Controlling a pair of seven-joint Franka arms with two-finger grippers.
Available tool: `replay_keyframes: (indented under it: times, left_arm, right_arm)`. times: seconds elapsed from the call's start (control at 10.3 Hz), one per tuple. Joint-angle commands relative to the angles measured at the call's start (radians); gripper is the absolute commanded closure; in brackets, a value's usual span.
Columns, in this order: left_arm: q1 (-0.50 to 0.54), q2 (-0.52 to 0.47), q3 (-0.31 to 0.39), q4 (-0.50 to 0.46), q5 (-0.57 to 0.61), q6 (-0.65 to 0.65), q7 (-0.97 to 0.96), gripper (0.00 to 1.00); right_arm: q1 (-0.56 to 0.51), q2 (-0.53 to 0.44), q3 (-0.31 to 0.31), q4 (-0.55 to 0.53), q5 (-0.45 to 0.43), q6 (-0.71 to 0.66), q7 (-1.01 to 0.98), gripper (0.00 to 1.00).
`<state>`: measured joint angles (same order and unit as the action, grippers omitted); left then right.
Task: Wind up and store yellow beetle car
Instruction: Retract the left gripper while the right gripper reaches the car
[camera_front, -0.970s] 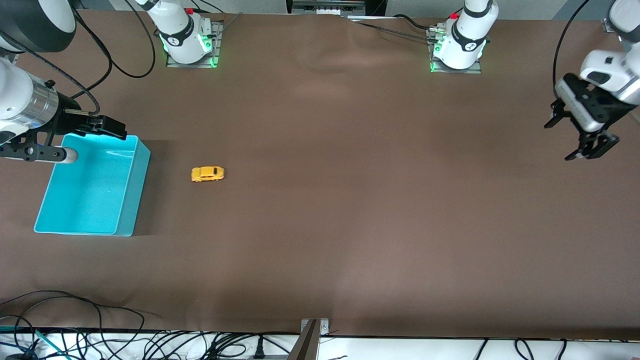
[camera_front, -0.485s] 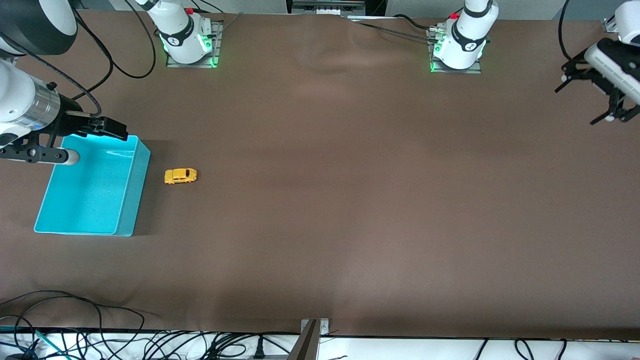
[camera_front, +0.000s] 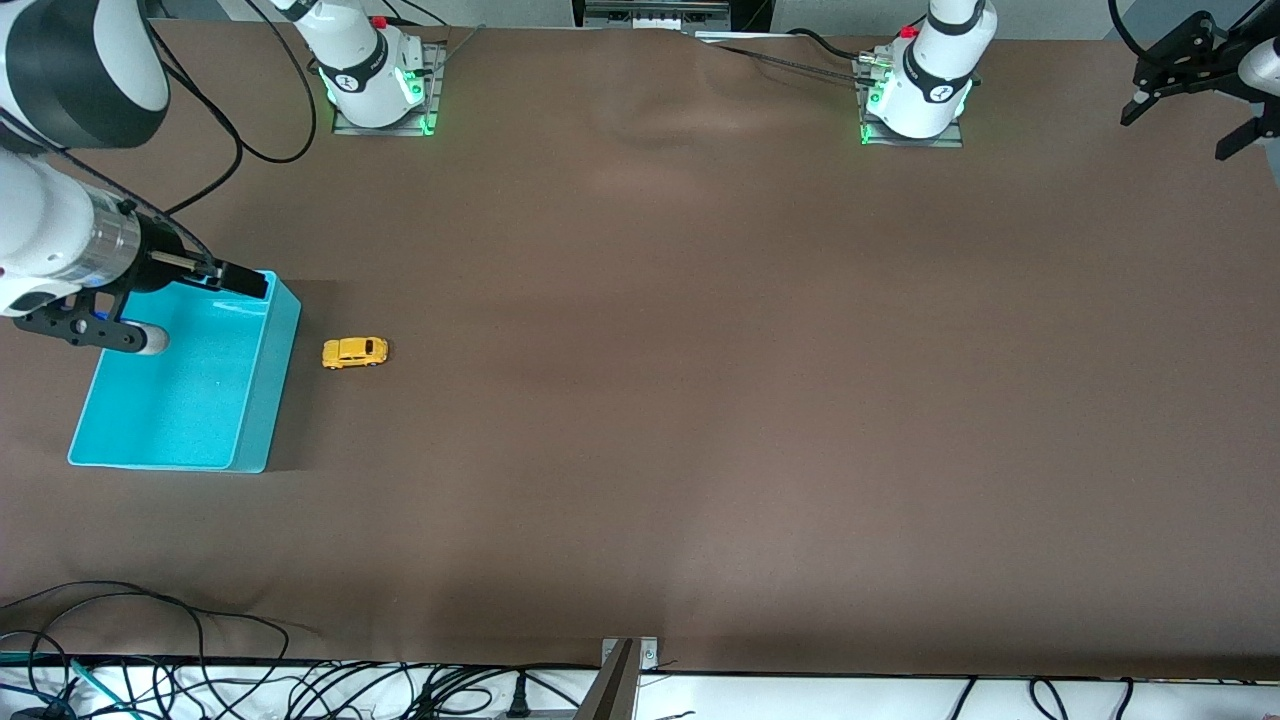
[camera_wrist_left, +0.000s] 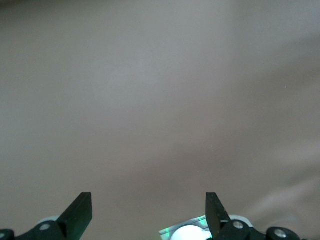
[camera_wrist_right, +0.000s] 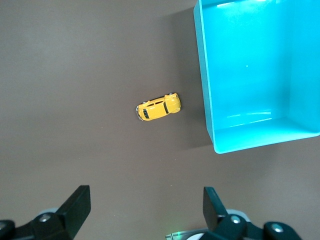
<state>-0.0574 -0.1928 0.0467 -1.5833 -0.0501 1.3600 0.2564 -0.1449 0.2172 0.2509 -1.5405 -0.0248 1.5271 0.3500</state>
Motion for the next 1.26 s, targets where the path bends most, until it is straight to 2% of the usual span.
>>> replay_keyframes:
  times: [0.0,0.58,0.87,1.16]
  left_arm:
    - [-0.002,0.019,-0.050,0.057,0.022,-0.048,-0.146,0.00]
    - [-0.001,0.039,-0.044,0.057,0.023,-0.047,-0.161,0.00]
    - [0.002,0.118,-0.041,0.057,0.024,-0.042,-0.163,0.00]
    - [0.004,0.119,-0.041,0.059,0.026,-0.039,-0.163,0.00]
  right_arm:
    - [-0.010,0.025,0.007,0.005,0.002,0.007,0.085,0.00]
    - [-0.002,0.093,0.007,-0.024,-0.001,0.059,0.346,0.00]
    - [-0.001,0.093,0.007,-0.130,0.000,0.191,0.400,0.00]
    - [0.008,0.106,0.008,-0.197,-0.003,0.278,0.489,0.00]
